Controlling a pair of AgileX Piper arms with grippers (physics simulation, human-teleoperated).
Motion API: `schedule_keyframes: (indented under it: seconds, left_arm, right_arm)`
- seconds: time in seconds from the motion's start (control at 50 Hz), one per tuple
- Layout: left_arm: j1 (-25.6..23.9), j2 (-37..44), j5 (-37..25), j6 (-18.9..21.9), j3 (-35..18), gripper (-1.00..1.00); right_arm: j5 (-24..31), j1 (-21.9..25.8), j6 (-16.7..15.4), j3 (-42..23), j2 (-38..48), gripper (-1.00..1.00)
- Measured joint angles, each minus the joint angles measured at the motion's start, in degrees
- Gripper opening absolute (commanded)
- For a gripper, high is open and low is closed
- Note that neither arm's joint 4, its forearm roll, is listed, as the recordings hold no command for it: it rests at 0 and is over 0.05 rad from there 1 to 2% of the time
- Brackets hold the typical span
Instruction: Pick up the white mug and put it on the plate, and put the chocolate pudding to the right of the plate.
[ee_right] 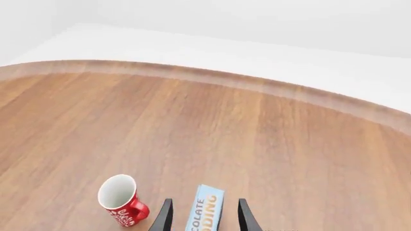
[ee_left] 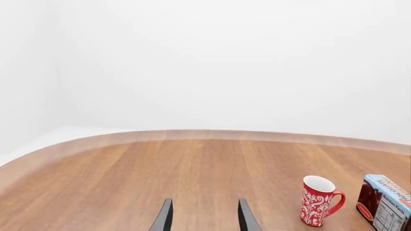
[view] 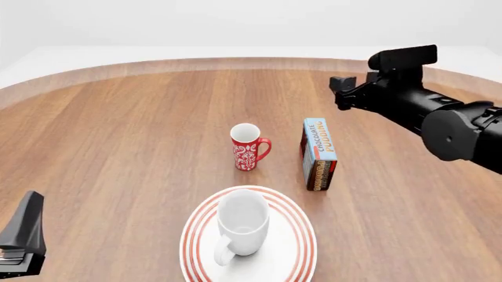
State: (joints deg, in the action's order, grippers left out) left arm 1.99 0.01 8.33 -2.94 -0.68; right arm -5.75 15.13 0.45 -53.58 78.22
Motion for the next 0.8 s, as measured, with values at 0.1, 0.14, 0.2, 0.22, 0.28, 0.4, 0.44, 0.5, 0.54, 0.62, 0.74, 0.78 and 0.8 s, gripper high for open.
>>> schedule_keyframes:
  seconds: [0.1,0.14,0.2,0.22,0.28,0.4,0.44,0.5,0.54,0.62,0.74,0.78,0.8]
  left_arm:
    - [0.0,0.0,0.0,-0.1,0.0,1.00]
    - [-0.1,0.0,0.0,-0.1,0.0,1.00]
    - [-0.1,0.0,0.0,-0.1,0.0,1.00]
    - [-0.1,0.0,0.0,-0.1,0.0,1.00]
    - [-0.1,0.0,0.0,-0.2,0.0,1.00]
    - [-0.1,0.0,0.0,-0.2,0.0,1.00]
    - [-0.1,0.0,0.0,-0.2,0.0,1.00]
    - [-0.1,0.0,0.0,-0.2,0.0,1.00]
    - [-0.1,0.0,0.0,-0.2,0.0,1.00]
    - [-0.1,0.0,0.1,-0.3,0.0,1.00]
    - [-0.2,0.0,0.1,-0.4,0.1,1.00]
    - [-0.2,0.0,0.1,-0.4,0.1,1.00]
    - [-0.2,0.0,0.1,-0.4,0.1,1.00]
  right_arm:
    - [-0.1,-0.7,0.9,-0.2,0.4,1.00]
    - [-0.2,-0.9,1.3,-0.2,0.6,1.00]
    - [-0.4,-1.0,1.8,-0.3,0.8,1.00]
    - [-0.4,-1.1,2.0,-0.3,0.9,1.00]
    - [-0.6,-1.1,2.6,-0.4,1.3,1.00]
    - [-0.8,-1.1,3.7,-0.6,2.1,1.00]
    - [-0.9,-1.0,4.0,-0.7,2.3,1.00]
    - [-0.9,-0.8,4.4,-0.9,2.8,1.00]
    - [-1.0,-0.7,4.7,-1.1,3.1,1.00]
    - [-1.0,-0.3,5.2,-1.3,3.6,1.00]
    - [-1.3,-0.1,5.6,-1.6,4.3,1.00]
    - [-1.4,-0.1,5.8,-1.6,4.5,1.00]
    - [-1.5,-0.1,5.8,-1.6,4.7,1.00]
